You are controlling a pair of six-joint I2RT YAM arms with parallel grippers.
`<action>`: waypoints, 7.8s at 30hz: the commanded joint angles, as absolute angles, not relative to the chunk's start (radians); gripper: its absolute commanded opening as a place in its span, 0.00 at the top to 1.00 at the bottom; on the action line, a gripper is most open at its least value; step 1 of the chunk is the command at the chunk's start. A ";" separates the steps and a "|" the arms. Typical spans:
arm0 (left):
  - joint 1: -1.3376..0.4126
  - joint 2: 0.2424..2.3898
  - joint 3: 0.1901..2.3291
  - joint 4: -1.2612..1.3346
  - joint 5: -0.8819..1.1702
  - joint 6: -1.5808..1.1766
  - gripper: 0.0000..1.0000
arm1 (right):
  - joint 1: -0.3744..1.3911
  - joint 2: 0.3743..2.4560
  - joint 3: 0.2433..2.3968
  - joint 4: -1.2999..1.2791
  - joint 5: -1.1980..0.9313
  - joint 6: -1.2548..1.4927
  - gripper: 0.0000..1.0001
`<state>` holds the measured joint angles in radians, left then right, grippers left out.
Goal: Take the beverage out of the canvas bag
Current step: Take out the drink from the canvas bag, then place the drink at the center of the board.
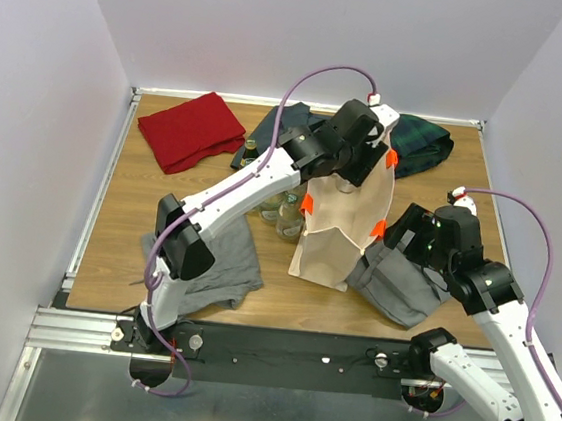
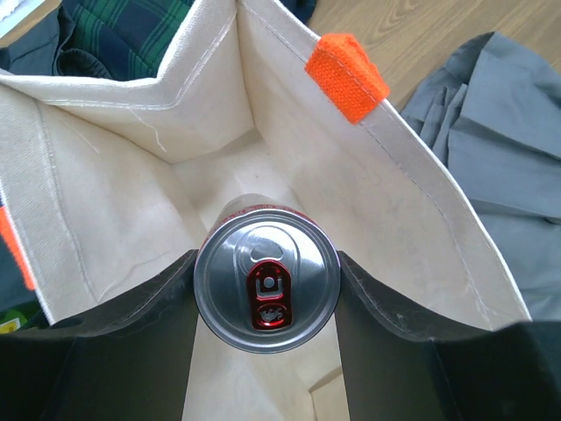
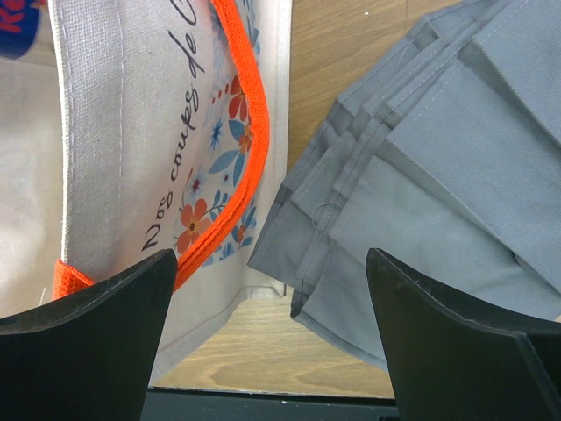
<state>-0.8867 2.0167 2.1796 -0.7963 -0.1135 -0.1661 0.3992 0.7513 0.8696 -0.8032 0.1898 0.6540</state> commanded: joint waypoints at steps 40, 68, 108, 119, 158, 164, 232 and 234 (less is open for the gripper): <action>-0.894 1.704 2.275 -0.879 -0.031 -0.189 1.00 | 0.402 0.715 0.859 -0.785 0.190 0.655 0.03; -0.894 1.519 2.155 -0.845 -0.146 -0.175 1.00 | 0.402 0.732 0.851 -0.779 0.189 0.655 0.03; -0.894 1.135 1.465 -0.677 -0.368 -0.373 1.00 | 0.405 0.750 0.853 -0.782 0.149 0.641 0.03; -0.897 1.049 1.198 -0.559 -0.420 -0.436 1.00 | 0.403 0.753 0.853 -0.779 0.147 0.638 0.03; -0.962 1.068 0.772 -0.147 -0.560 -0.446 1.00 | 0.403 0.758 0.845 -0.776 0.144 0.644 0.03; -0.963 1.103 0.778 -0.135 -0.572 -0.448 1.00 | 0.403 0.761 0.845 -0.776 0.144 0.644 0.03; -0.798 1.218 0.793 -0.107 -0.354 -0.406 0.07 | 0.402 0.765 0.839 -0.772 0.146 0.647 0.03; -0.798 1.212 0.793 -0.112 -0.357 -0.407 0.05 | 0.403 0.765 0.839 -0.772 0.146 0.647 0.03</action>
<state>-0.8021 1.2419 0.7650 -0.1089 -0.3264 -0.4122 0.3992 0.7677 0.8532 -0.7925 0.1482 0.6533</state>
